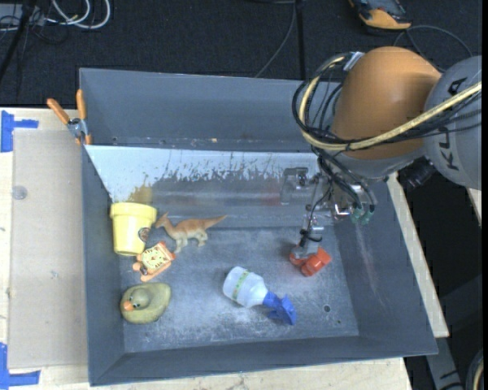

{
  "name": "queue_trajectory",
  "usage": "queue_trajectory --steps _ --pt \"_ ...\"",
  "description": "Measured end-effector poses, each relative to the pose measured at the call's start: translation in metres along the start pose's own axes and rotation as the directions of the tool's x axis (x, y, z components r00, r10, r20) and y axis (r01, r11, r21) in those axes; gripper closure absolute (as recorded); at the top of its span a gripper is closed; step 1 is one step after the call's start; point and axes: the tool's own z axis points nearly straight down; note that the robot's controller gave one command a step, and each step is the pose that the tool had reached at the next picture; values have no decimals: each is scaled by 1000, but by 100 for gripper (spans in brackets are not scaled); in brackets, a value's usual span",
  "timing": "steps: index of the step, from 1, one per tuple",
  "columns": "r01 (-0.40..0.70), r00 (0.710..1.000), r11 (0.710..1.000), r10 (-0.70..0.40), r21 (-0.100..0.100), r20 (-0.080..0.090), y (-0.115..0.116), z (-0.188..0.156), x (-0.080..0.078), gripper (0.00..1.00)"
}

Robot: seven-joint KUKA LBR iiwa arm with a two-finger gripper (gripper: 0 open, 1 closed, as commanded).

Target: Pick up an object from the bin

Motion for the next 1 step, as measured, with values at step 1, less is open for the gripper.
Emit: queue_trajectory --steps 1 --pt "0 1000 1000 0 0 8 0 -5 -1 0"
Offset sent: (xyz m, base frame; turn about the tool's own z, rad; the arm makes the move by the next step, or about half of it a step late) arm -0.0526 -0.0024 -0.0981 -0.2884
